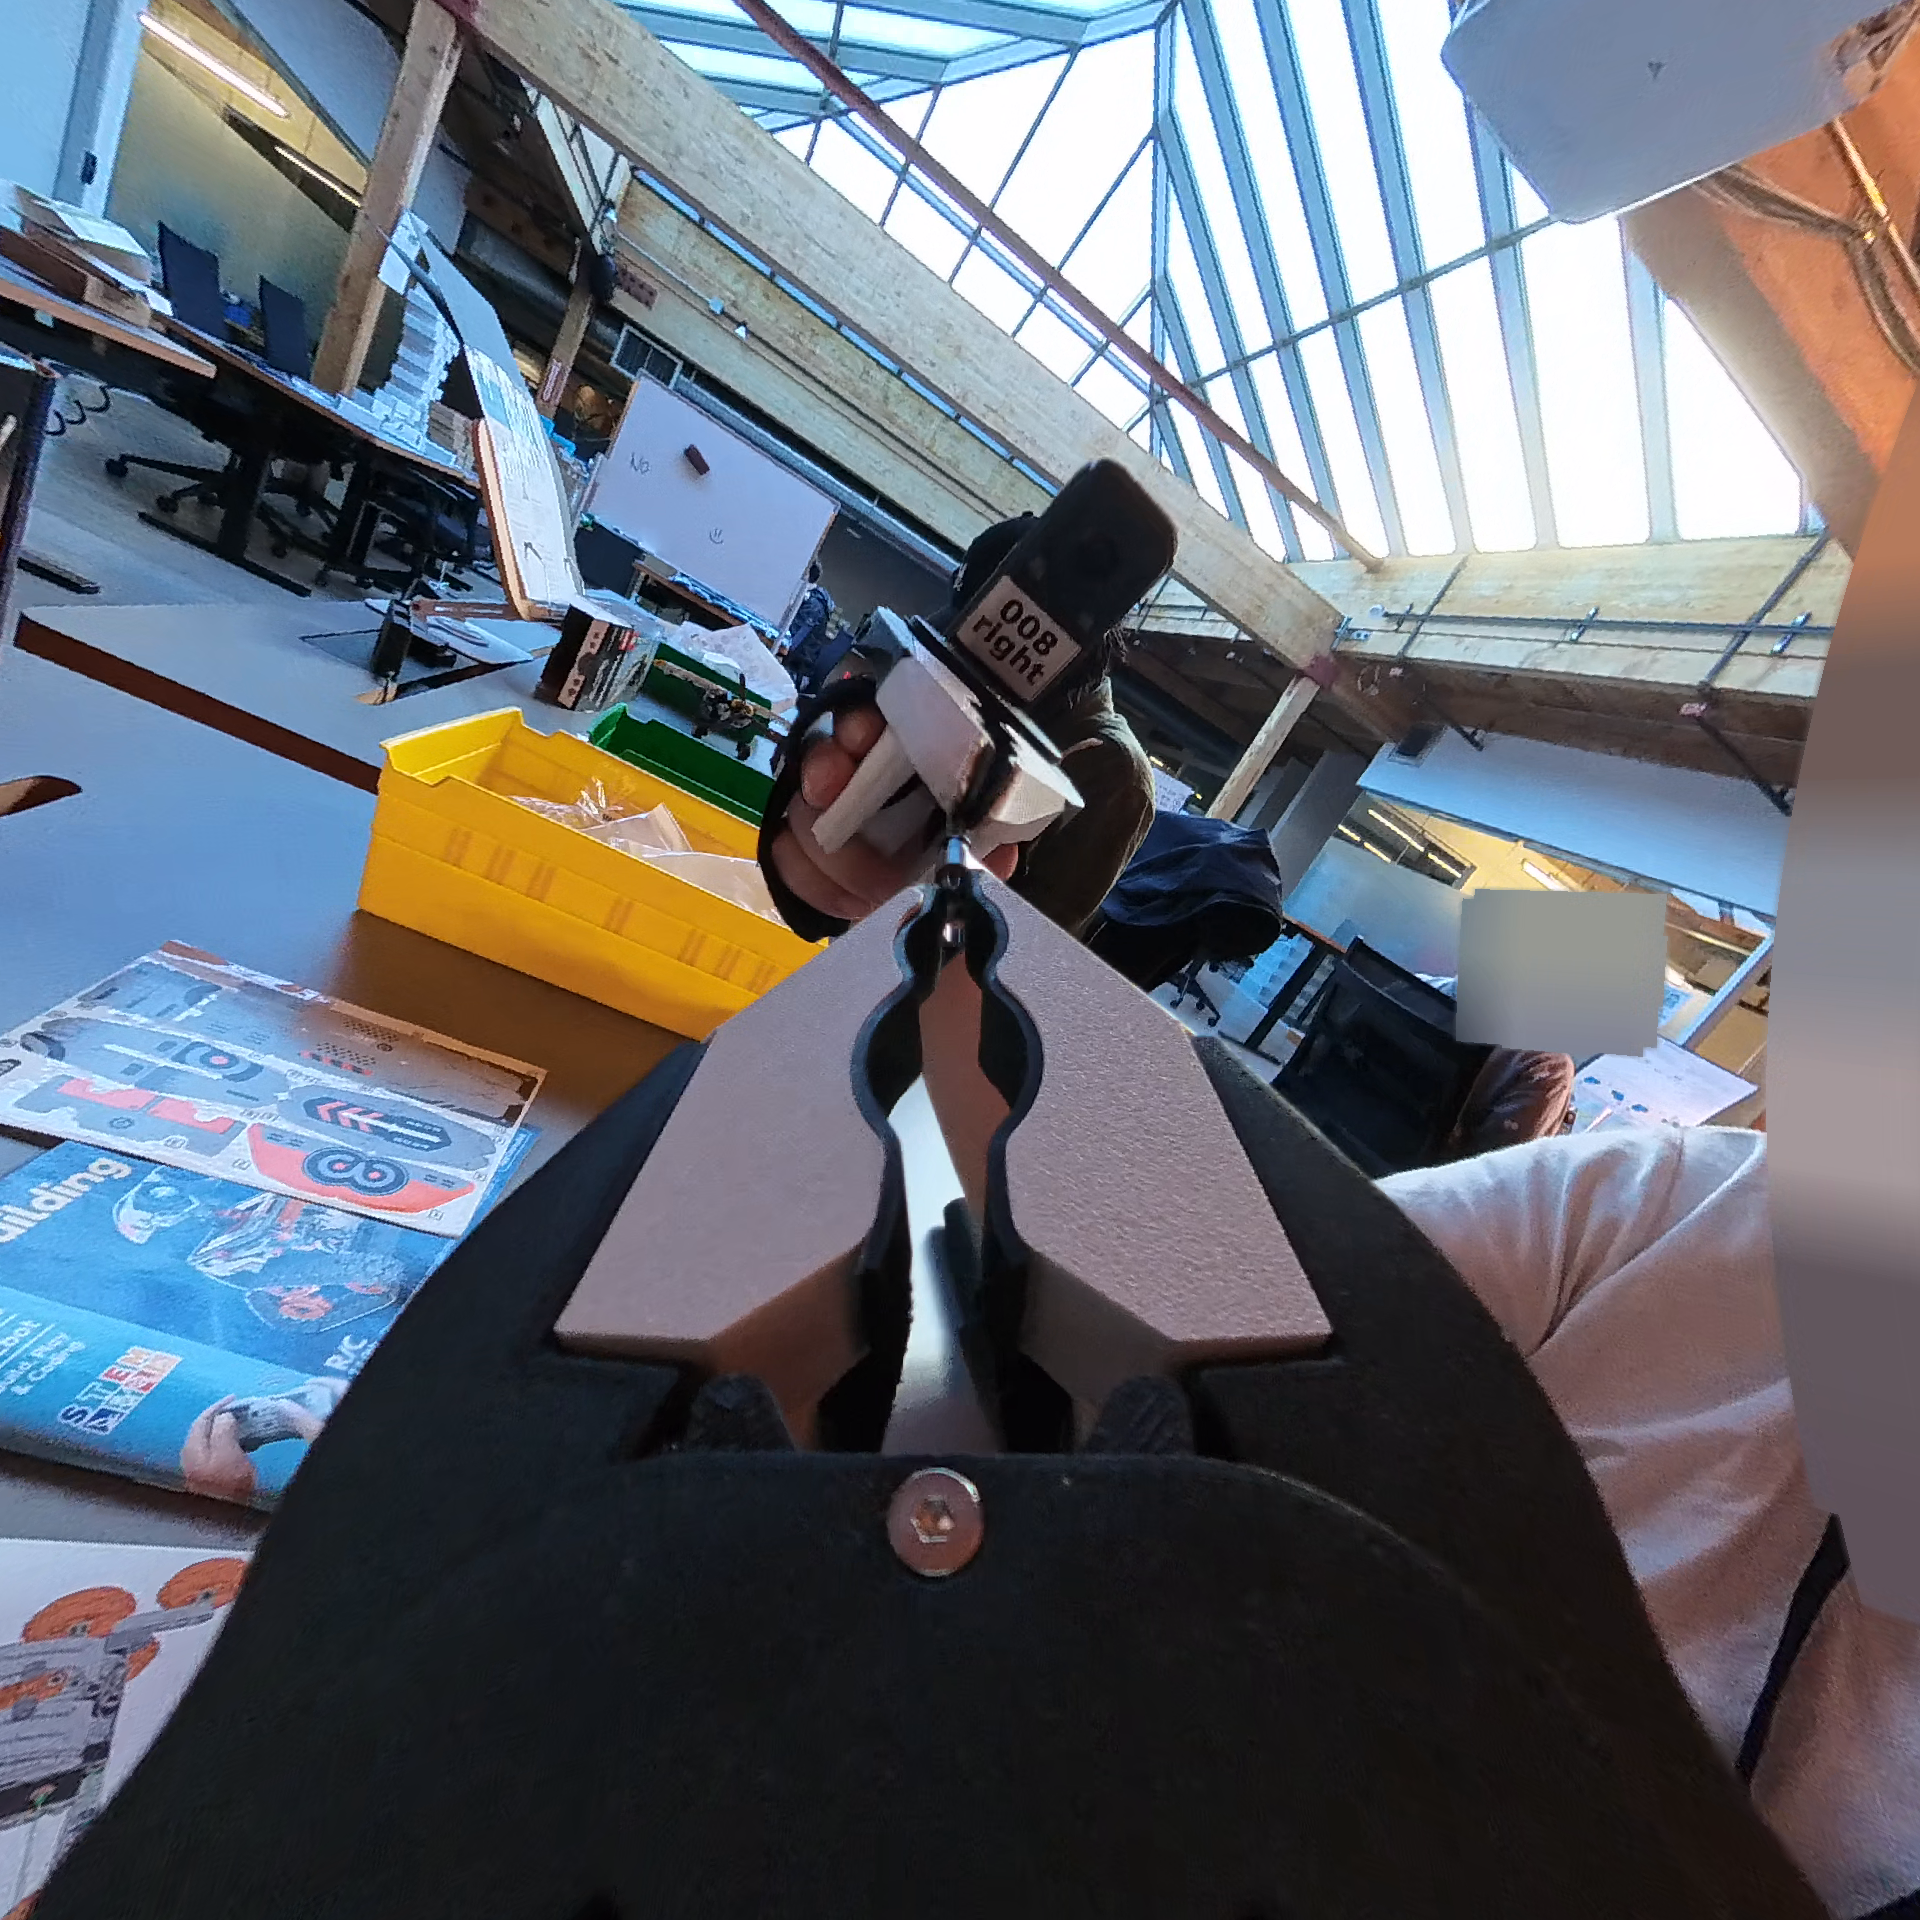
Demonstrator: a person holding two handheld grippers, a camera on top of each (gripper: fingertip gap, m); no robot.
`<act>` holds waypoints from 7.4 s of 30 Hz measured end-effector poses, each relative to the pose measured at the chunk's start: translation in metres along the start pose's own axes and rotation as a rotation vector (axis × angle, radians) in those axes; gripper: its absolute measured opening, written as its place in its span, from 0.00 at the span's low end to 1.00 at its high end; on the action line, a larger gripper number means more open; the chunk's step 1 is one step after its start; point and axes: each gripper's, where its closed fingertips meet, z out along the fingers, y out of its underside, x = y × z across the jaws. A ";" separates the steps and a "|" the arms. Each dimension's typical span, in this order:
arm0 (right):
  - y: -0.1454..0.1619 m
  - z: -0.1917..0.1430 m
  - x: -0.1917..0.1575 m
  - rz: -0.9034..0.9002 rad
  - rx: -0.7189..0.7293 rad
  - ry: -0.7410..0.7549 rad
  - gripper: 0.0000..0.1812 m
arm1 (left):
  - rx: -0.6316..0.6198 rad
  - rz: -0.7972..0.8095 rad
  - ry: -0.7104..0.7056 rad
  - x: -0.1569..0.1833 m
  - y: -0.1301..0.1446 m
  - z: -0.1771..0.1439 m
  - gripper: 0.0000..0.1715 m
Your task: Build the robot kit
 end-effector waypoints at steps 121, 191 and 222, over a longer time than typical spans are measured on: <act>0.049 0.061 -0.032 0.143 -0.052 -0.370 0.02 | -0.556 0.516 -0.581 -0.031 0.077 -0.095 0.02; 0.173 0.154 -0.148 -0.026 -0.398 -0.377 0.02 | -0.840 0.662 -0.726 -0.004 0.208 -0.182 0.01; 0.169 0.160 -0.132 0.409 -0.279 -0.391 0.02 | -0.773 0.689 -0.828 -0.012 0.195 -0.186 0.02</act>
